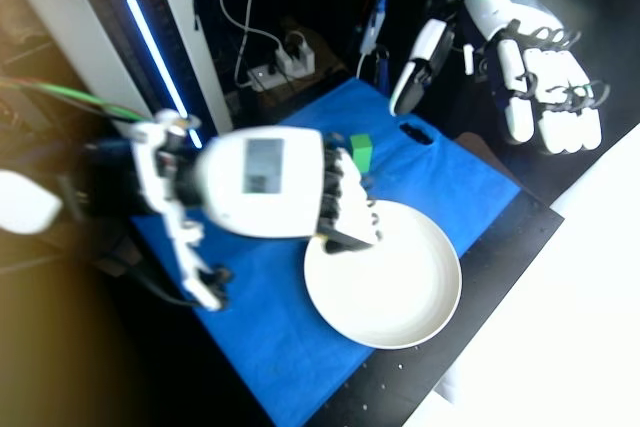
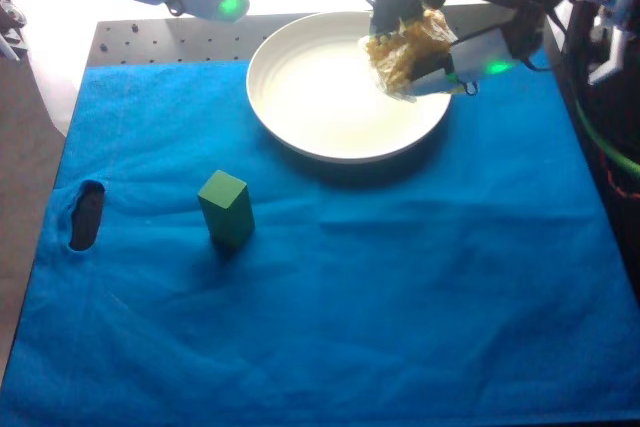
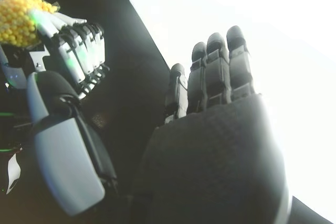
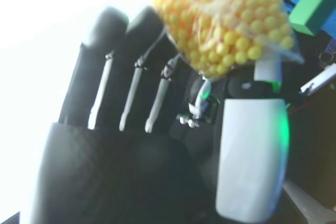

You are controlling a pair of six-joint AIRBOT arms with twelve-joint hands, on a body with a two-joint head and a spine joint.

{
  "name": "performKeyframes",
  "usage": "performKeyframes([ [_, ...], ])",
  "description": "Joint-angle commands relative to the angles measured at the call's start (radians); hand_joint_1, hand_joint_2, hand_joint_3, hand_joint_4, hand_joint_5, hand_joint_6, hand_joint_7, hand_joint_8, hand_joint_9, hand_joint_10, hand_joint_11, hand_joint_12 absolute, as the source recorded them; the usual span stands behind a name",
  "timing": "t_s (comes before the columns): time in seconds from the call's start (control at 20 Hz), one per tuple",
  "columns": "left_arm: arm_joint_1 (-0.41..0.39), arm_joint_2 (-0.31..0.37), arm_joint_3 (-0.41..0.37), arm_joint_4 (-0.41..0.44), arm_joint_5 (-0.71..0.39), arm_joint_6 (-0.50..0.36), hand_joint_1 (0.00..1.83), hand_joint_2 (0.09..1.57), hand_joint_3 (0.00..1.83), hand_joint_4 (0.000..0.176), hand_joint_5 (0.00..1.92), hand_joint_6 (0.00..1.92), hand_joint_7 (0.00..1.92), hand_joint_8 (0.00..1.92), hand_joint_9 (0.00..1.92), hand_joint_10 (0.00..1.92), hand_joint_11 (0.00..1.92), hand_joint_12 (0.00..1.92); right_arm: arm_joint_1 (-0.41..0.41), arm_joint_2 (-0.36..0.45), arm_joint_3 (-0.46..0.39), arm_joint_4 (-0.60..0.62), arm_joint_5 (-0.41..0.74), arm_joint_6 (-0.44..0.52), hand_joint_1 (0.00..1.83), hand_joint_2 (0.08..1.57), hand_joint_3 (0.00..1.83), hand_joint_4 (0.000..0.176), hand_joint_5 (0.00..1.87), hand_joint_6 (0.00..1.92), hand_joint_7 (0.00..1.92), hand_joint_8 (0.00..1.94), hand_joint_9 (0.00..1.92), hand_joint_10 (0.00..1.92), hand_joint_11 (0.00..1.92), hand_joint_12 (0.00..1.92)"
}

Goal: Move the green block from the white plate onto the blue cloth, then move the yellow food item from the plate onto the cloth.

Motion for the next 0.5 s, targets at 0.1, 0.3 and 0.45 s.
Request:
performKeyframes([
  [0.1,0.000,0.006,0.005,-0.036,-0.110,0.009,0.67,0.79,0.00,0.176,0.08,0.00,0.14,0.00,0.13,0.00,0.00,0.32,-0.023,0.016,-0.034,0.021,0.132,-0.002,1.28,1.05,0.00,0.000,1.22,0.32,1.10,1.03,0.94,1.13,0.66,1.71],
  [0.3,0.004,0.006,0.004,-0.044,-0.114,0.011,0.69,0.79,0.00,0.176,0.07,0.00,0.12,0.00,0.10,0.00,0.00,0.15,-0.076,0.059,-0.092,-0.011,0.168,-0.002,1.26,1.05,0.00,0.000,1.05,0.76,1.24,0.64,1.02,0.47,0.45,1.42],
  [0.45,0.013,0.007,0.004,-0.053,-0.115,0.011,0.72,0.79,0.00,0.176,0.08,0.00,0.14,0.01,0.11,0.00,0.01,0.15,-0.129,0.060,-0.091,-0.030,0.211,-0.002,1.25,1.05,0.00,0.000,1.03,0.80,1.23,0.66,1.00,0.49,0.35,1.51],
])
